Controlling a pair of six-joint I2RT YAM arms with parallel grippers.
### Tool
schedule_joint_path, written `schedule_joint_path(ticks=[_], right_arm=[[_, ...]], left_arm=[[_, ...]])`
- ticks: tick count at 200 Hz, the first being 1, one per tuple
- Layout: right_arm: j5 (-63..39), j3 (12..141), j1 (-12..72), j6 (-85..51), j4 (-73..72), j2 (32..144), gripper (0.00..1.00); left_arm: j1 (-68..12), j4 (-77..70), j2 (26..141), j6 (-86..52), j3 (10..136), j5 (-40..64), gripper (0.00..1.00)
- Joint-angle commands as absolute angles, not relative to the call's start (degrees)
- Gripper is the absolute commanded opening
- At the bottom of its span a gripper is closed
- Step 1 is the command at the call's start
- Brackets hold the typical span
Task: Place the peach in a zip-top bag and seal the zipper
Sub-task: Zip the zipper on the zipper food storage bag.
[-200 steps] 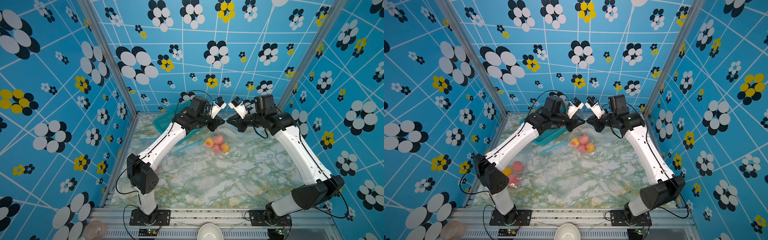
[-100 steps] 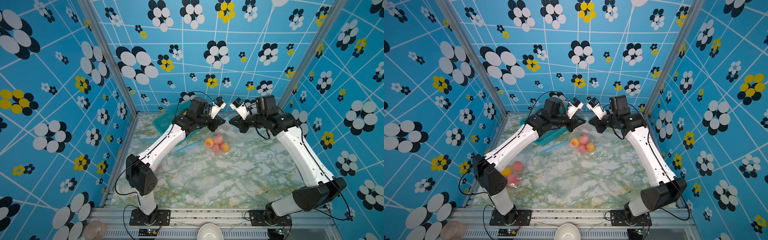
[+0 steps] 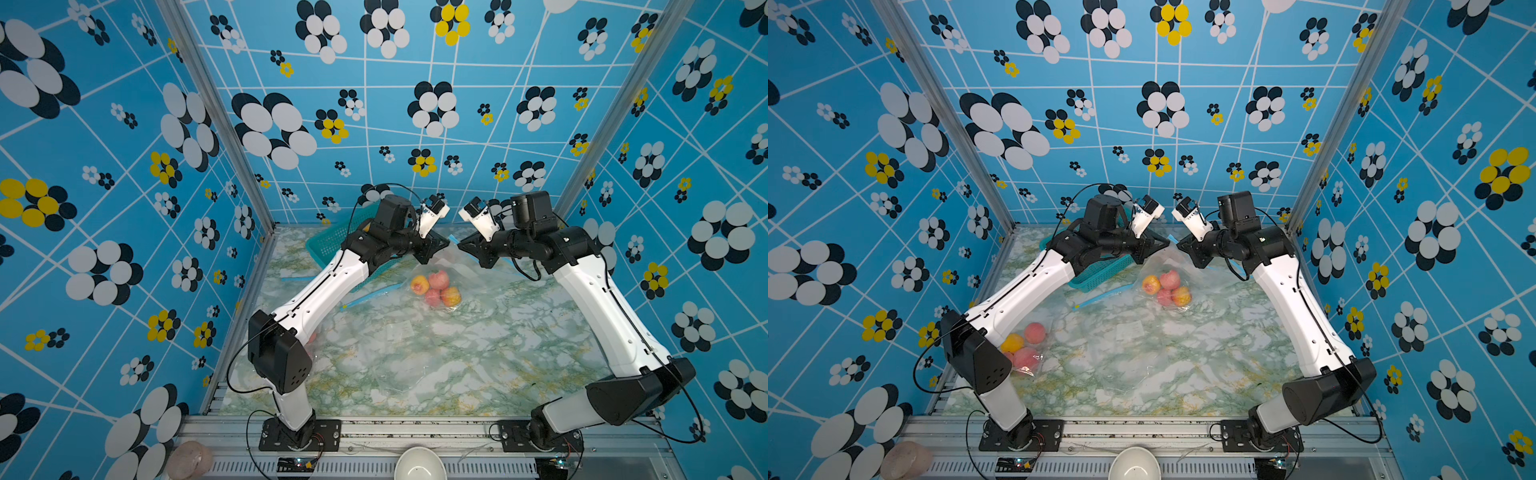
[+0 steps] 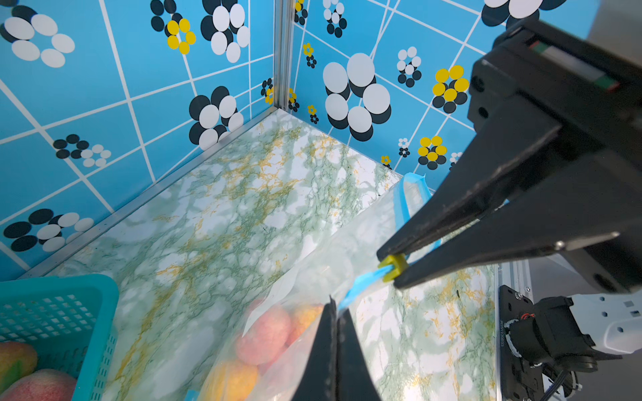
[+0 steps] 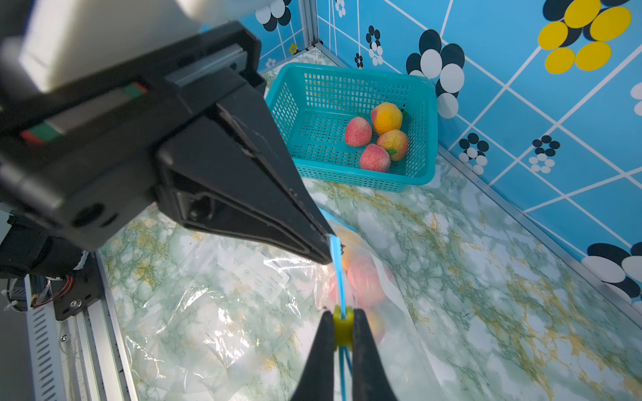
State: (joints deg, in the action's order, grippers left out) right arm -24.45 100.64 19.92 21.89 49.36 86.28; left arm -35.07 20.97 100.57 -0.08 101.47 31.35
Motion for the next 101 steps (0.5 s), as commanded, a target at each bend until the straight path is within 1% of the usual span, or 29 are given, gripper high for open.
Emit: schedule_joint_path(ticks=[1, 39, 68, 101], right_arm=[[-22.89, 100.71, 20.04, 22.23, 52.39, 84.11, 0.06], [-19.51, 100.43, 20.04, 20.82, 52.73, 83.94, 0.06], [-14.78, 98.80, 19.78, 17.34, 51.66, 83.23, 0.06], [-12.64, 97.28, 19.40, 15.44, 52.23, 82.08, 0.06]], left_arm=[[-33.70, 18.64, 97.49, -1.18, 100.66, 30.95, 0.00], [-33.51, 16.24, 96.39, -2.63, 98.80, 28.78, 0.00], [-33.13, 15.12, 95.81, -3.68, 97.83, 28.32, 0.00], [-32.79, 14.71, 95.60, -4.22, 97.41, 27.16, 0.00]])
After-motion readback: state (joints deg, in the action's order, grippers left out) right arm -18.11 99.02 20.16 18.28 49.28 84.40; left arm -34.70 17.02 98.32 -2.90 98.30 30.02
